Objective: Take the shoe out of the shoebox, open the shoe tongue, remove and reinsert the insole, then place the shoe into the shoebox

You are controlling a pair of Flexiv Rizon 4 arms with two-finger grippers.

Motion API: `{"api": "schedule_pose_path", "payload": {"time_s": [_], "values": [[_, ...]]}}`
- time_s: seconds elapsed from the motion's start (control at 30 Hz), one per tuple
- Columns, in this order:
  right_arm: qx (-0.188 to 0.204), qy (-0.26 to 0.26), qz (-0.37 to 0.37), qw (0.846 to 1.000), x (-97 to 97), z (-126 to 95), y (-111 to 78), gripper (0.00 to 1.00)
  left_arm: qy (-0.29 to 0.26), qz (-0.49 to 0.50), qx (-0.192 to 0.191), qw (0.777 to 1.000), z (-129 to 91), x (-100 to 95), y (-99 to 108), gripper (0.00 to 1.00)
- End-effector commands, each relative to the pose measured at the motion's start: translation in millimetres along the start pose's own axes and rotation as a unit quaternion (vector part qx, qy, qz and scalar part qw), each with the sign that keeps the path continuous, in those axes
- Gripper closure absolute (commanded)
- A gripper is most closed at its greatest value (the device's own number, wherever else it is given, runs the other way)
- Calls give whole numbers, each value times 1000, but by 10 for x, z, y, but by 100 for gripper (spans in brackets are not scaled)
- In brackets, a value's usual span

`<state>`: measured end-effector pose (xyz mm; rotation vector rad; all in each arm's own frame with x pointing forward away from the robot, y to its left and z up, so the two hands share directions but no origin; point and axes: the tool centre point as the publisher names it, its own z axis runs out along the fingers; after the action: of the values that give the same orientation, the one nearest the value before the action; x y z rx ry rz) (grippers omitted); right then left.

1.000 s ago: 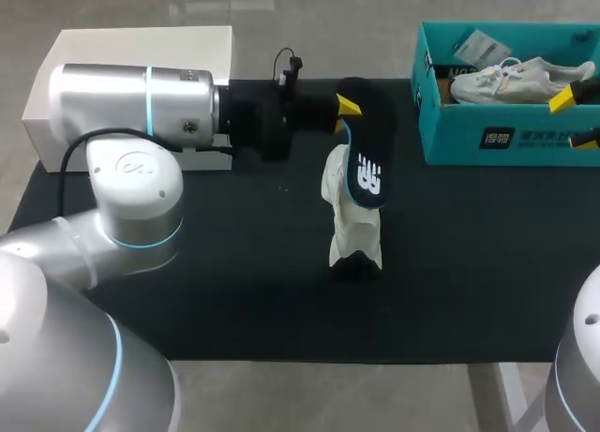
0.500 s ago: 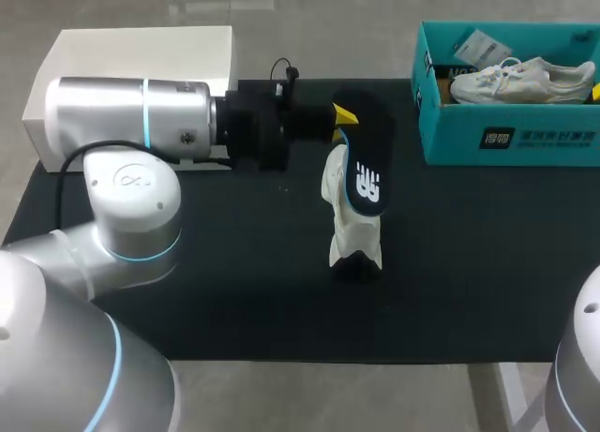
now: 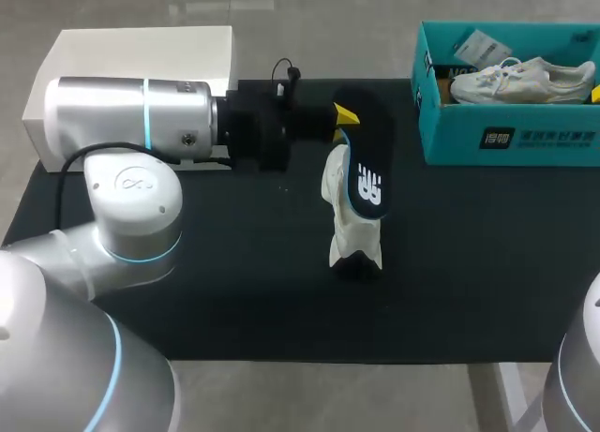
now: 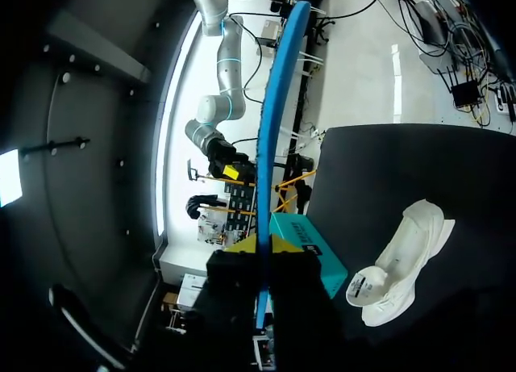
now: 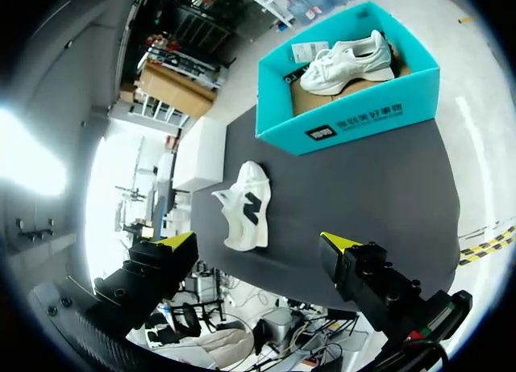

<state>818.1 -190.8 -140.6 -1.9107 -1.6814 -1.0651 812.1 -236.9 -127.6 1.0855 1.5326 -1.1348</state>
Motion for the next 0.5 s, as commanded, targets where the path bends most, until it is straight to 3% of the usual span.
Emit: {"api": "schedule_pose_path", "payload": {"time_s": [0.03,0.1,0.2,0.27,0.4,0.5], "values": [[-1,-2,1,1000,8,-1,-16,0,1,0,-1,1000,16,-6,-5,100],[-1,-2,1,1000,8,-1,-16,0,1,0,-1,1000,16,-6,-5,100],[-1,-2,1,1000,8,-1,-16,0,53,-37,29,998,45,213,-6,100],[-1,-2,1,1000,8,-1,-16,0,68,-103,56,991,11,341,5,100],[-1,-2,1,1000,8,-1,-16,0,109,-183,72,974,-69,569,-11,100],[-1,-2,1,1000,8,-1,-16,0,134,-227,91,960,-120,634,-38,100]]}}
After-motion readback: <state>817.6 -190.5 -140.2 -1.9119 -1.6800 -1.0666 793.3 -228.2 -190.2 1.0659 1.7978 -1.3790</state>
